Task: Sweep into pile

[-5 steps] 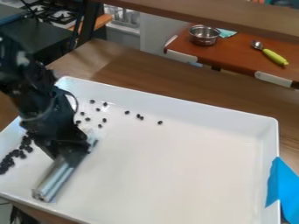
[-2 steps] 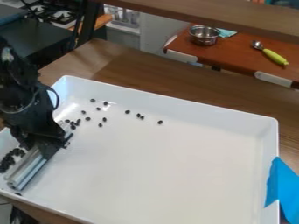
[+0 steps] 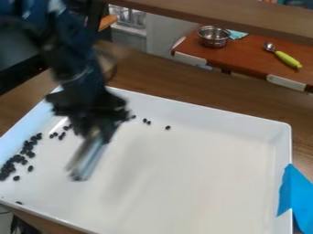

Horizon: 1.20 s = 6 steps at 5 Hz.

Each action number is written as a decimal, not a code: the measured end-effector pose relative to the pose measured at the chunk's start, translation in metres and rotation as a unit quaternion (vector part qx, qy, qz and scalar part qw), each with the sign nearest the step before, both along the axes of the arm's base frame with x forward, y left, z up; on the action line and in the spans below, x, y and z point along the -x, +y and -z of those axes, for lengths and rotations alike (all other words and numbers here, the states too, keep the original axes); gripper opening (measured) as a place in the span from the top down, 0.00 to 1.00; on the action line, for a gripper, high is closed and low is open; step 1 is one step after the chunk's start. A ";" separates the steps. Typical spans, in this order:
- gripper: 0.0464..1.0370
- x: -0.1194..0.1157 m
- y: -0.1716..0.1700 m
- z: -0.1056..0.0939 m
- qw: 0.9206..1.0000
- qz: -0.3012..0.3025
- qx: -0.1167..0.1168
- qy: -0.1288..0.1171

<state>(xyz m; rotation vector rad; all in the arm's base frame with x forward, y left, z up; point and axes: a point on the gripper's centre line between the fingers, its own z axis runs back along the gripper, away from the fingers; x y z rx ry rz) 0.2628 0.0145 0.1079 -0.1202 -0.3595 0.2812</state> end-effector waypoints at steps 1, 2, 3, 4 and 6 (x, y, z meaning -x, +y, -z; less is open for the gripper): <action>0.67 -0.032 -0.040 0.001 0.999 -0.001 0.046 0.018; 0.67 -0.066 -0.074 0.022 0.998 0.006 0.048 0.036; 0.67 -0.094 -0.086 0.041 0.999 -0.003 0.039 0.037; 0.67 -0.099 -0.082 0.045 0.999 -0.002 0.044 0.027; 0.67 -0.097 -0.046 0.056 0.999 0.002 0.040 0.022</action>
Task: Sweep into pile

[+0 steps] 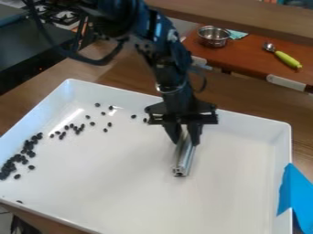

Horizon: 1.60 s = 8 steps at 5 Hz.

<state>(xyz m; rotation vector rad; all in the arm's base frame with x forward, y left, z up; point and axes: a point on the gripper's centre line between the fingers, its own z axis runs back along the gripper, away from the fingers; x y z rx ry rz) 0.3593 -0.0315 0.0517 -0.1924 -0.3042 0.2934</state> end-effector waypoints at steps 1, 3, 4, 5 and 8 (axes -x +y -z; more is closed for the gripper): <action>0.67 0.005 0.019 0.003 1.000 0.008 -0.005 -0.002; 0.67 0.009 0.071 0.003 0.999 -0.018 -0.023 -0.013; 0.67 0.009 0.100 0.002 0.999 -0.037 -0.036 -0.012; 0.67 0.011 0.129 0.002 0.997 -0.057 -0.051 -0.006; 0.67 0.020 0.195 0.002 0.991 -0.115 -0.064 -0.008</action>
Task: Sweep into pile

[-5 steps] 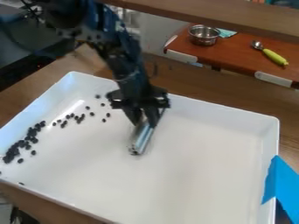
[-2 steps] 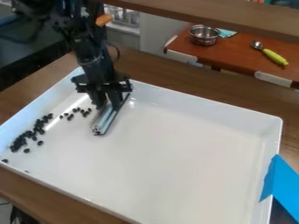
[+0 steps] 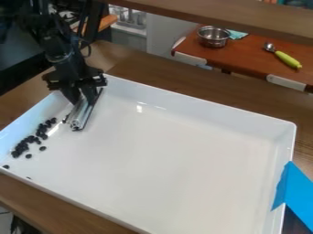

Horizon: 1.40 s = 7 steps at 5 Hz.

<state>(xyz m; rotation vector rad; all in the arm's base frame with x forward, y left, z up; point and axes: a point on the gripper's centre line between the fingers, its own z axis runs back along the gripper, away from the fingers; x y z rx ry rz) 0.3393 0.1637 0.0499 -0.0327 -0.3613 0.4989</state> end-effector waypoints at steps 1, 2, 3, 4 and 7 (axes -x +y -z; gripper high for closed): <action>0.67 0.005 0.006 0.003 0.998 -0.045 0.034 -0.003; 0.67 0.015 0.004 0.007 0.993 -0.095 0.063 -0.010; 0.67 0.036 -0.002 0.007 0.986 -0.149 0.076 -0.017; 0.67 0.058 -0.008 0.009 0.979 -0.187 0.083 -0.003; 0.67 0.085 -0.012 0.012 0.969 -0.232 0.080 0.019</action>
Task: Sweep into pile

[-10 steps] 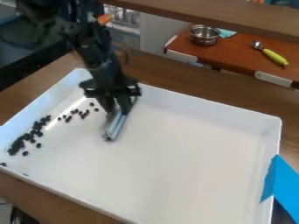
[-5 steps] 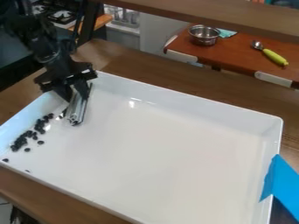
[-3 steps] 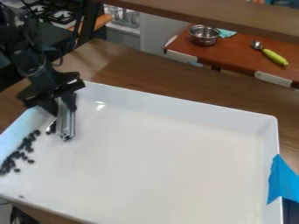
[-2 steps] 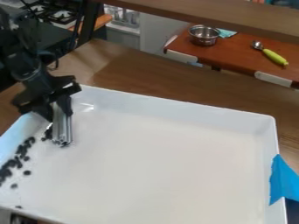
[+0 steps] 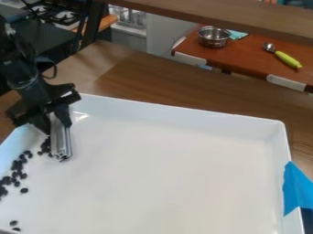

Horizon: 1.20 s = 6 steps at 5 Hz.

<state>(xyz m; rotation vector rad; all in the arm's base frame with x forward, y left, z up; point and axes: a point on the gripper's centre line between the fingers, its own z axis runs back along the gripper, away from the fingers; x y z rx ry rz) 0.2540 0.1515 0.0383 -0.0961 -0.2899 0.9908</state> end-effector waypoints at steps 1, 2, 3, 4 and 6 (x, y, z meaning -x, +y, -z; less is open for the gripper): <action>0.67 -0.002 0.000 -0.001 1.000 -0.001 -0.013 -0.007; 0.67 -0.007 -0.026 -0.006 0.999 0.016 0.015 -0.033; 0.67 -0.016 -0.073 -0.025 0.994 0.070 0.069 -0.048; 0.67 -0.034 -0.096 -0.043 0.991 0.088 0.074 -0.068; 0.67 -0.083 -0.095 -0.027 0.997 0.048 0.044 -0.052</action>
